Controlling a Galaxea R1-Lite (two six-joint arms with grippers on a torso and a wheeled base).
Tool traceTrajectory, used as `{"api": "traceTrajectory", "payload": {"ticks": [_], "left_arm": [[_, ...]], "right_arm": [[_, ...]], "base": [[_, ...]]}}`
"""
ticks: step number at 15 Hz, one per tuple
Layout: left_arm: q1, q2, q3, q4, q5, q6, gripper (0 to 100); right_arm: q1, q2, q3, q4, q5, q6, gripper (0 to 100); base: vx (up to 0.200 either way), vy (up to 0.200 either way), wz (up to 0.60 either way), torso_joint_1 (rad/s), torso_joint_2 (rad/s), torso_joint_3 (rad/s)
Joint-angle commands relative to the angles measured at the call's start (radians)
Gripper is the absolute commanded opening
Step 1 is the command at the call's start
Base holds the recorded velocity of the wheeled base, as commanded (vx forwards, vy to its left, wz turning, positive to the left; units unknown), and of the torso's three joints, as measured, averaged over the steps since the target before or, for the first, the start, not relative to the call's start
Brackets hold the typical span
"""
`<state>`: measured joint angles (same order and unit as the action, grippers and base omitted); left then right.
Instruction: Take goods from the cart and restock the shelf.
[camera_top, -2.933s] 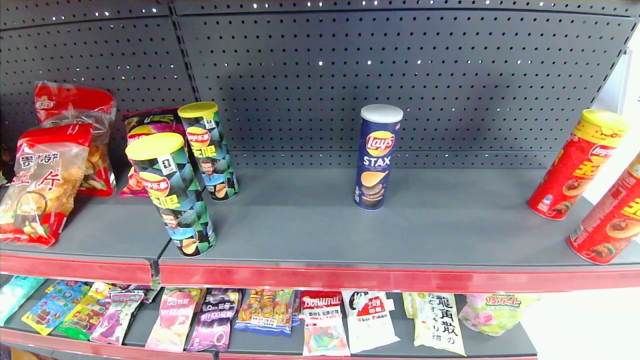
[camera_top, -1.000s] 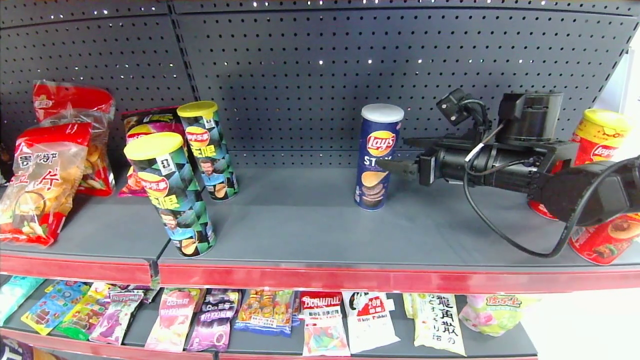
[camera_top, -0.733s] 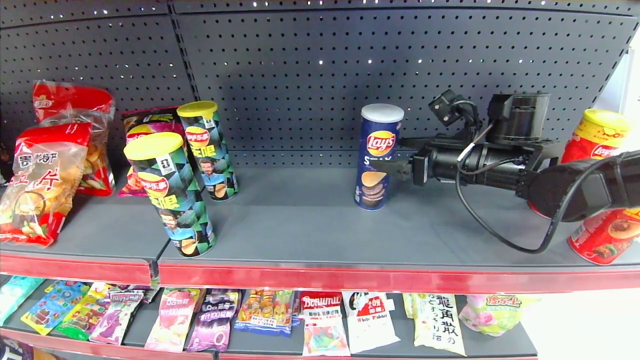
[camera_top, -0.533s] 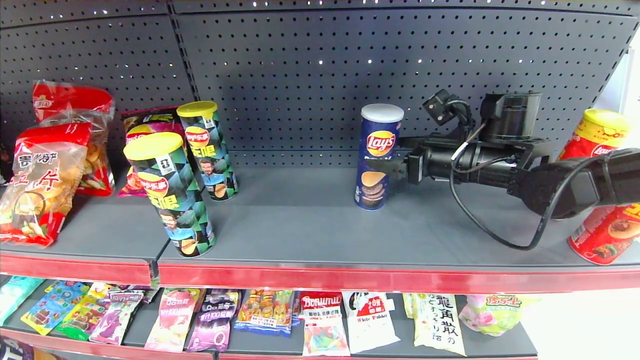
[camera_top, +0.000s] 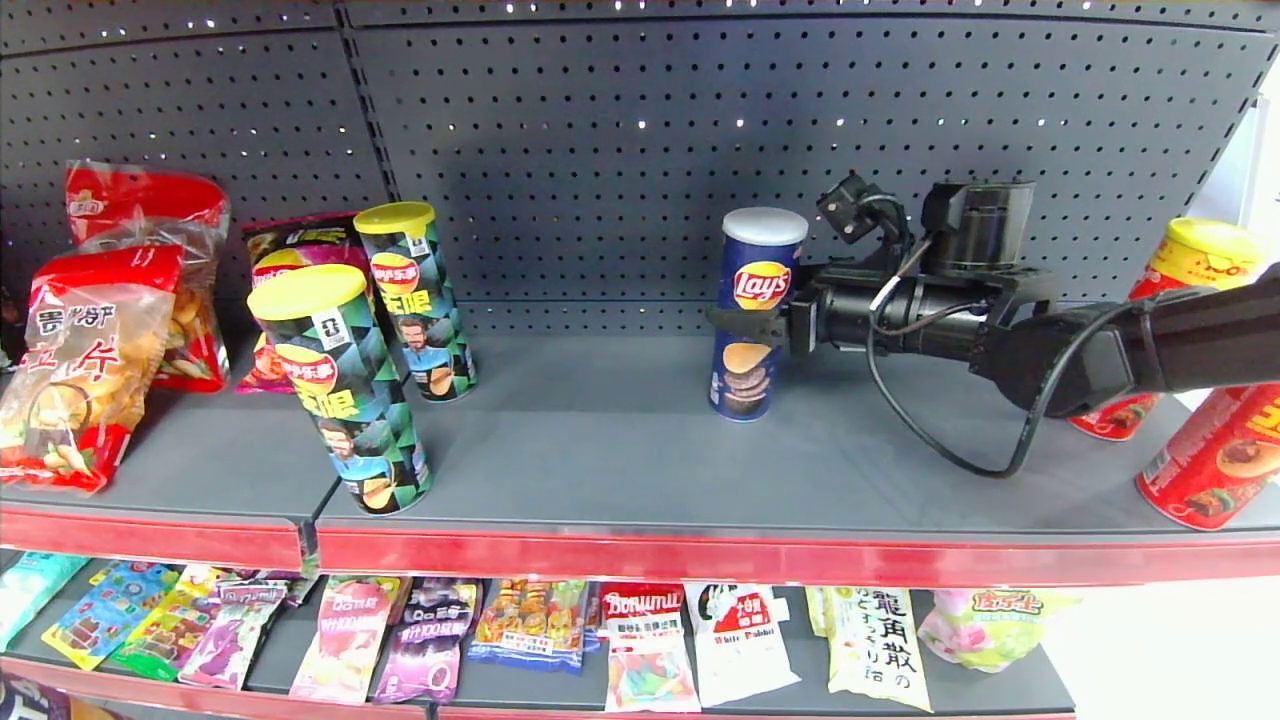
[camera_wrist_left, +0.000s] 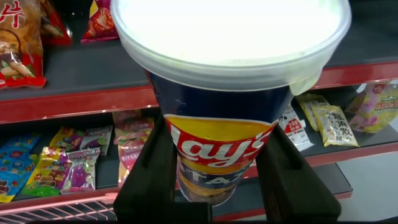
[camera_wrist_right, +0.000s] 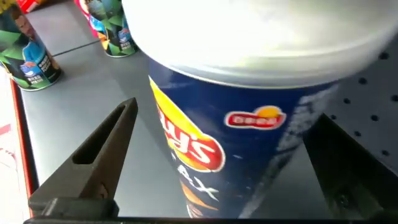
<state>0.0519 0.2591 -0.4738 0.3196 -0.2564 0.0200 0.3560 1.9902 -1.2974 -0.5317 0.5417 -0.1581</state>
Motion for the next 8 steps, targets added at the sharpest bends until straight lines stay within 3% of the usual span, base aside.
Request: {"api": "traceTrajectory", "payload": {"ticks": [1, 2, 3, 8], "left_arm": [[0.0, 0.002, 0.001, -0.001, 0.0, 0.0, 0], [0.0, 0.0, 0.0, 0.001, 0.0, 0.0, 0], [0.0, 0.0, 0.0, 0.001, 0.0, 0.0, 0], [0.0, -0.003, 0.006, 0.003, 0.0, 0.0, 0]], "right_arm": [[0.008, 0.015, -0.019, -0.001, 0.003, 0.0, 100], [0.008, 0.021, -0.026, -0.001, 0.003, 0.0, 100], [0.008, 0.021, -0.022, -0.001, 0.001, 0.005, 0], [0.024, -0.05, 0.04, -0.001, -0.06, 0.005, 0]], "base": [[0.0, 0.0, 0.0, 0.0, 0.0, 0.0], [0.0, 0.0, 0.0, 0.0, 0.0, 0.0], [0.0, 0.0, 0.0, 0.0, 0.0, 0.0], [0.0, 0.0, 0.0, 0.0, 0.0, 0.0]]}}
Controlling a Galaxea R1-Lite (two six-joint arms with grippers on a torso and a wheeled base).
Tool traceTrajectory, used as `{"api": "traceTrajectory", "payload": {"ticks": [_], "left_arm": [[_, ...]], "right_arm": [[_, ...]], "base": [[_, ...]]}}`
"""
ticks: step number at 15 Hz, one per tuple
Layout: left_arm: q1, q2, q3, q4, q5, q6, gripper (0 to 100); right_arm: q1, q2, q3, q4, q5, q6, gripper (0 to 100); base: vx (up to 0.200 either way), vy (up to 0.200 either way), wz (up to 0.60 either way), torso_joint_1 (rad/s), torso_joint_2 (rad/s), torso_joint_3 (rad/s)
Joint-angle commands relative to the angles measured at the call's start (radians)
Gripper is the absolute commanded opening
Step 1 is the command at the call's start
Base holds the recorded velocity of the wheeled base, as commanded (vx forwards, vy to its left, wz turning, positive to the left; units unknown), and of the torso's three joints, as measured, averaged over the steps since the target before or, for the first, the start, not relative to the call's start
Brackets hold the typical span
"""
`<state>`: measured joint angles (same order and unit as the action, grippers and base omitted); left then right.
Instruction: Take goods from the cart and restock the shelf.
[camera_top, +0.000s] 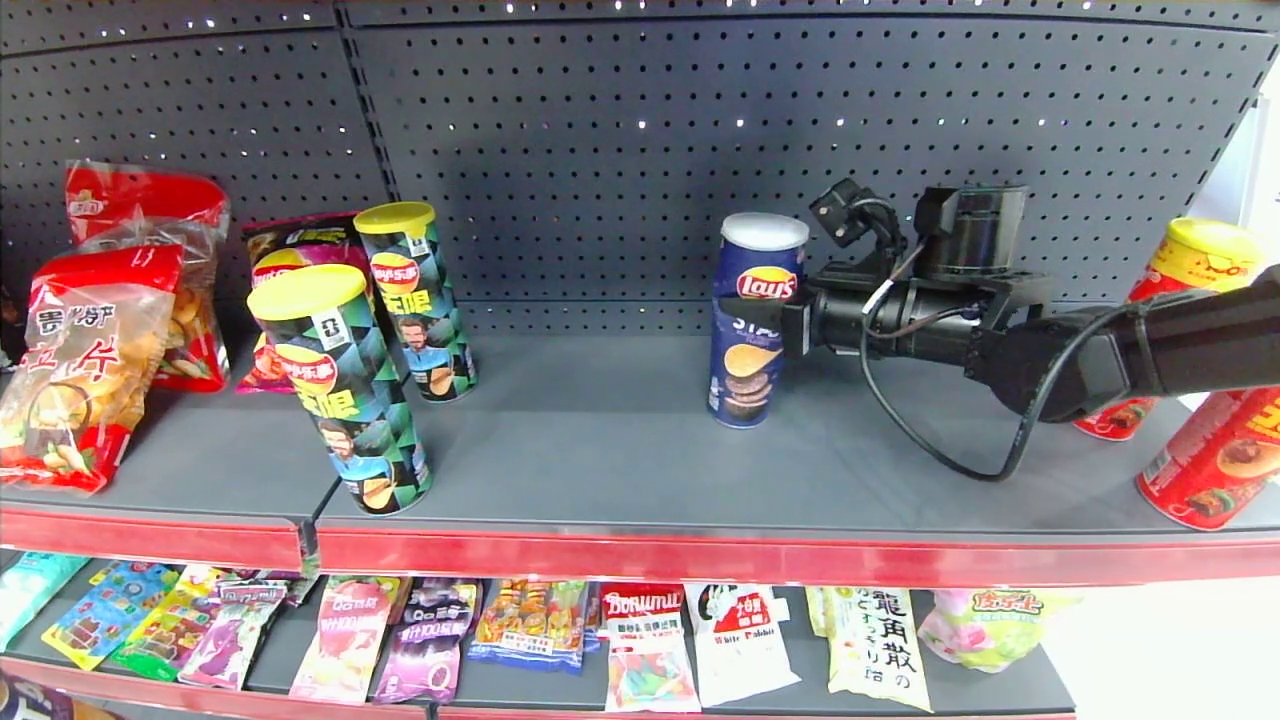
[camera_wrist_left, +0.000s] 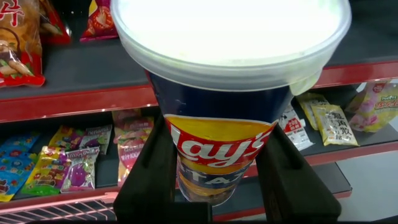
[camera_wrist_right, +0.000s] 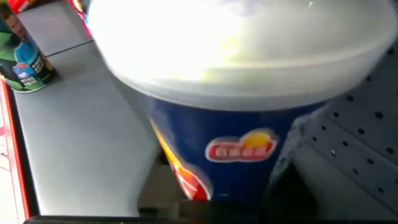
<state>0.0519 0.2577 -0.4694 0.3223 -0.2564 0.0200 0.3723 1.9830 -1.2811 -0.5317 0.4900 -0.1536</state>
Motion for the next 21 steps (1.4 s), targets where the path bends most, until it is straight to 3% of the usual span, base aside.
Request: {"api": "traceTrajectory", "payload": {"ticks": [1, 5, 10, 21], "left_arm": [[0.0, -0.005, 0.005, 0.0, 0.0, 0.0, 0], [0.0, -0.005, 0.003, 0.0, 0.0, 0.0, 0], [0.0, -0.006, 0.001, 0.0, 0.0, 0.0, 0], [0.0, -0.009, 0.001, -0.002, 0.002, 0.0, 0]], "right_arm": [[0.026, -0.119, 0.098, 0.001, -0.05, -0.001, 0], [0.074, -0.306, 0.267, -0.001, -0.2, 0.002, 0], [0.092, -0.378, 0.436, -0.014, -0.222, 0.003, 0], [0.174, -0.323, 0.442, -0.065, -0.229, 0.003, 0]], "base": [[0.0, 0.0, 0.0, 0.0, 0.0, 0.0], [0.0, 0.0, 0.0, 0.0, 0.0, 0.0], [0.0, 0.0, 0.0, 0.0, 0.0, 0.0], [0.0, 0.0, 0.0, 0.0, 0.0, 0.0]]}}
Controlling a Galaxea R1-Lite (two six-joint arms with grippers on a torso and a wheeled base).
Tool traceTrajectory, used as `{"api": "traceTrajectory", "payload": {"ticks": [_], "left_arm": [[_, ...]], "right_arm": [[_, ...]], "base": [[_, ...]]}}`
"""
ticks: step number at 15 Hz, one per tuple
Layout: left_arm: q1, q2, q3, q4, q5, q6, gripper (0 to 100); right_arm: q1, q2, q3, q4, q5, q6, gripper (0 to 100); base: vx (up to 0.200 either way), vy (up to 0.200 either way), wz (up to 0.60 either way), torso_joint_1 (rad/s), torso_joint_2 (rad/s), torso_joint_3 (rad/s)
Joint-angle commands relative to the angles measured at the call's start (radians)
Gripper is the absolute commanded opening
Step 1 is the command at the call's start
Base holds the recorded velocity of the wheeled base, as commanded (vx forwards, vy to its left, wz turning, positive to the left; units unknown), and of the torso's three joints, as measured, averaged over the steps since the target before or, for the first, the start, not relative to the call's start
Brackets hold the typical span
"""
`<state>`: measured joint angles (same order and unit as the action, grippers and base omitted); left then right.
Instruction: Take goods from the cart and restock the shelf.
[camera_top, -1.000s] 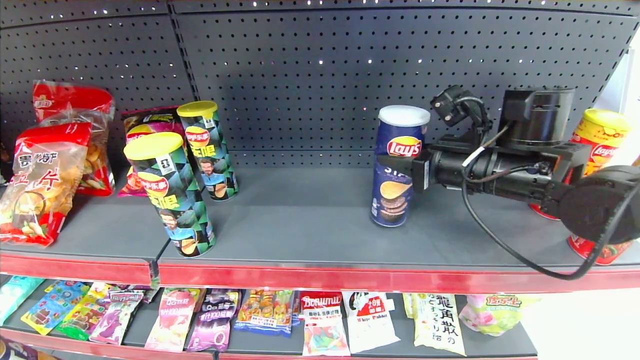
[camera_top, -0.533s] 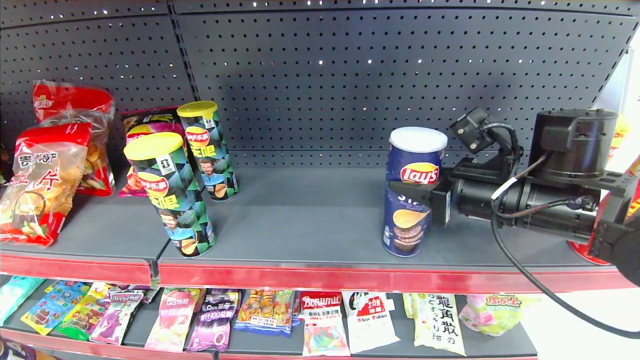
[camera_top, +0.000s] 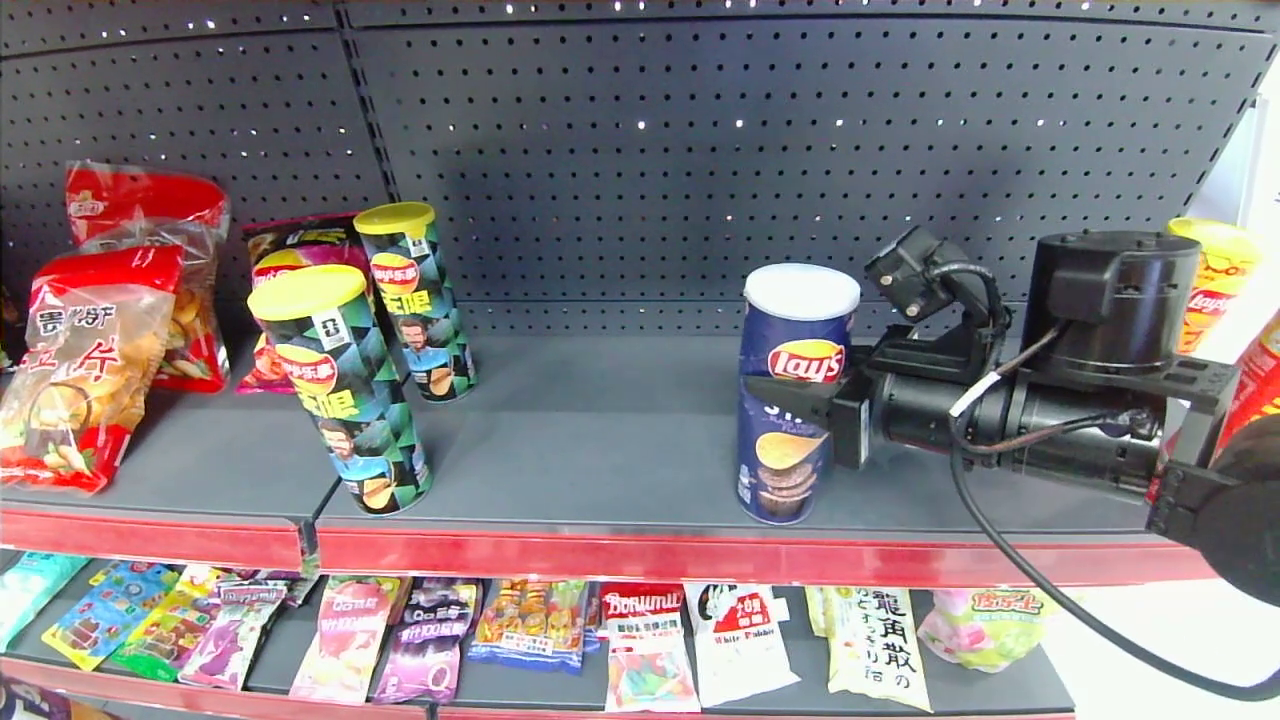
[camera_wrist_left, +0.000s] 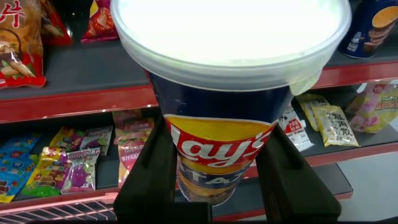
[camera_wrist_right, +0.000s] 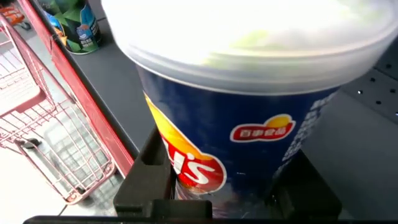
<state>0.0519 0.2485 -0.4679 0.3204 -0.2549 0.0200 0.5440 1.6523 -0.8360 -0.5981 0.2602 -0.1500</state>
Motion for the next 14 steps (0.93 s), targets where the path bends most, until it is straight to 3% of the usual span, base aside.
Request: {"api": "traceTrajectory", "payload": {"ticks": [1, 5, 14], "left_arm": [[0.002, 0.0, 0.0, 0.0, 0.0, 0.0, 0], [0.002, 0.0, 0.0, 0.0, 0.002, 0.0, 0], [0.002, 0.002, 0.002, 0.0, 0.002, 0.0, 0]], "right_arm": [[0.019, 0.004, 0.0, 0.001, -0.033, 0.001, 0], [0.054, -0.013, 0.018, 0.001, -0.087, 0.04, 0], [0.056, -0.017, 0.049, 0.003, -0.078, 0.033, 0]], "base": [[0.0, 0.0, 0.0, 0.0, 0.0, 0.0], [0.0, 0.0, 0.0, 0.0, 0.0, 0.0], [0.0, 0.0, 0.0, 0.0, 0.0, 0.0]]}}
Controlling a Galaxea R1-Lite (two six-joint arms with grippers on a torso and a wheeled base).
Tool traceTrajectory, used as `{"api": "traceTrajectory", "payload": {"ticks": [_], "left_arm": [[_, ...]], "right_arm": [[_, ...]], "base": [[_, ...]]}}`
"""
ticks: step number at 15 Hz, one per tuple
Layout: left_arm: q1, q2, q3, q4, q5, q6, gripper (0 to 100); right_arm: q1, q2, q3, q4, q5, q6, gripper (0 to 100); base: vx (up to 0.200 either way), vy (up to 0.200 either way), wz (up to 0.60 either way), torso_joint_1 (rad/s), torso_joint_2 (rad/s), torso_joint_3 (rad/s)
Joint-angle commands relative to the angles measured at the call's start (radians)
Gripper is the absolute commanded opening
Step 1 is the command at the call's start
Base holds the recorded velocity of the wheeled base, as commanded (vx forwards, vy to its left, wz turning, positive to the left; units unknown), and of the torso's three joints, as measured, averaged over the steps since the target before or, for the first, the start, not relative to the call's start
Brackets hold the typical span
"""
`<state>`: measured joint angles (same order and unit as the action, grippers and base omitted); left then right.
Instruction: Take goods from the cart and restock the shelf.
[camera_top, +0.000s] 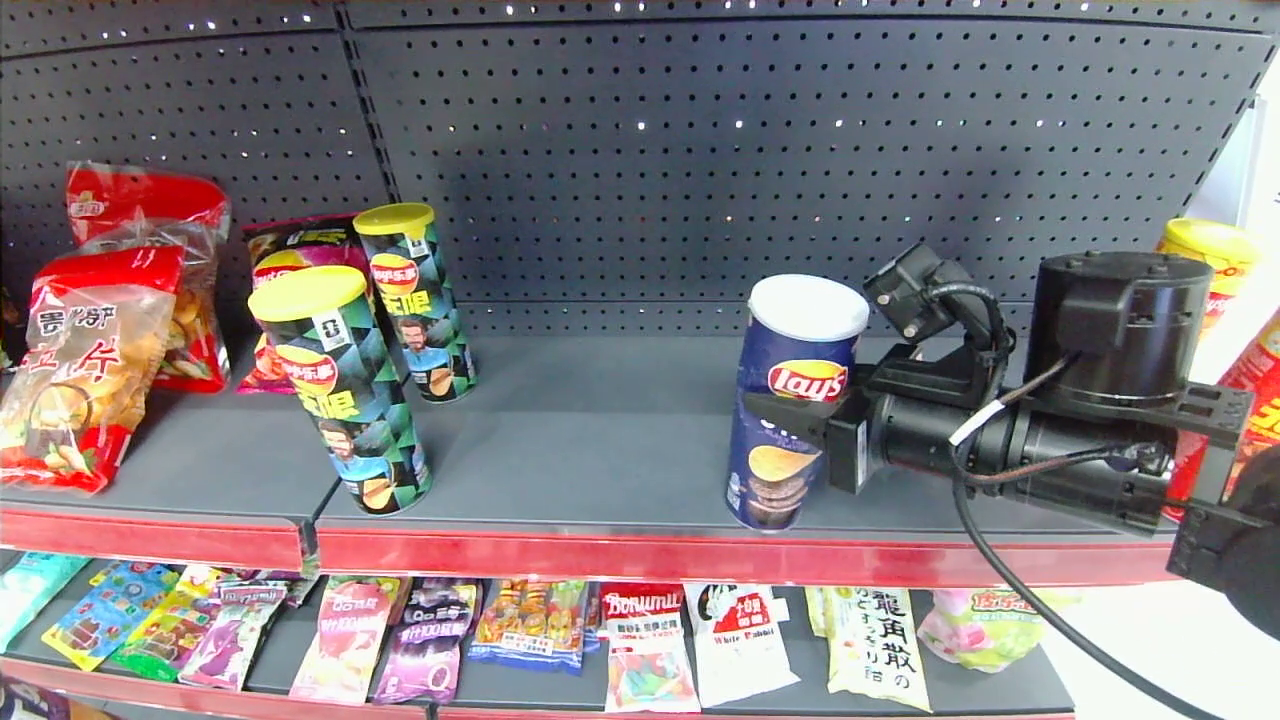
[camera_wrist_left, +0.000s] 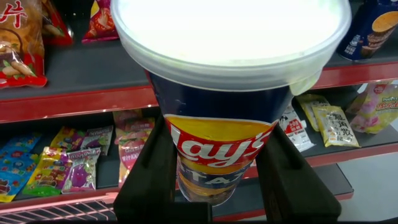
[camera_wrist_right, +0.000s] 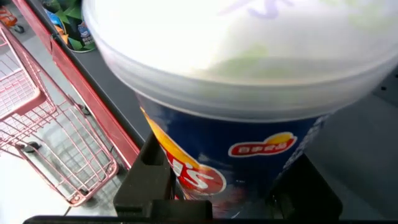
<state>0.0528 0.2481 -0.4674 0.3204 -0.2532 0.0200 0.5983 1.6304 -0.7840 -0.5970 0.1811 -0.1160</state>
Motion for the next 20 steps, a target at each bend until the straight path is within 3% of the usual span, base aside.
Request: {"api": "traceTrajectory", "payload": {"ticks": [1, 7, 8, 14, 19, 20], "left_arm": [[-0.001, 0.002, 0.001, 0.0, 0.0, 0.0, 0], [-0.001, 0.003, 0.003, 0.0, -0.001, 0.0, 0], [-0.001, 0.005, 0.003, 0.0, -0.001, 0.0, 0], [-0.001, 0.008, 0.001, -0.001, -0.003, 0.0, 0], [-0.002, 0.01, 0.0, -0.001, -0.014, 0.0, 0], [-0.002, 0.011, -0.002, -0.003, -0.017, 0.0, 0]], "right_arm": [[0.001, 0.008, -0.006, 0.002, 0.0, -0.001, 0], [0.001, 0.012, -0.001, 0.002, -0.002, -0.008, 0], [0.003, 0.009, -0.006, 0.002, -0.002, -0.001, 100], [-0.003, -0.052, 0.017, 0.0, -0.008, 0.002, 100], [-0.014, -0.374, 0.255, 0.013, -0.037, -0.001, 100], [-0.057, -0.469, 0.327, 0.016, -0.037, -0.007, 100]], "base": [[0.0, 0.0, 0.0, 0.0, 0.0, 0.0], [0.0, 0.0, 0.0, 0.0, 0.0, 0.0], [0.0, 0.0, 0.0, 0.0, 0.0, 0.0], [0.0, 0.0, 0.0, 0.0, 0.0, 0.0], [0.0, 0.0, 0.0, 0.0, 0.0, 0.0], [0.0, 0.0, 0.0, 0.0, 0.0, 0.0]]}}
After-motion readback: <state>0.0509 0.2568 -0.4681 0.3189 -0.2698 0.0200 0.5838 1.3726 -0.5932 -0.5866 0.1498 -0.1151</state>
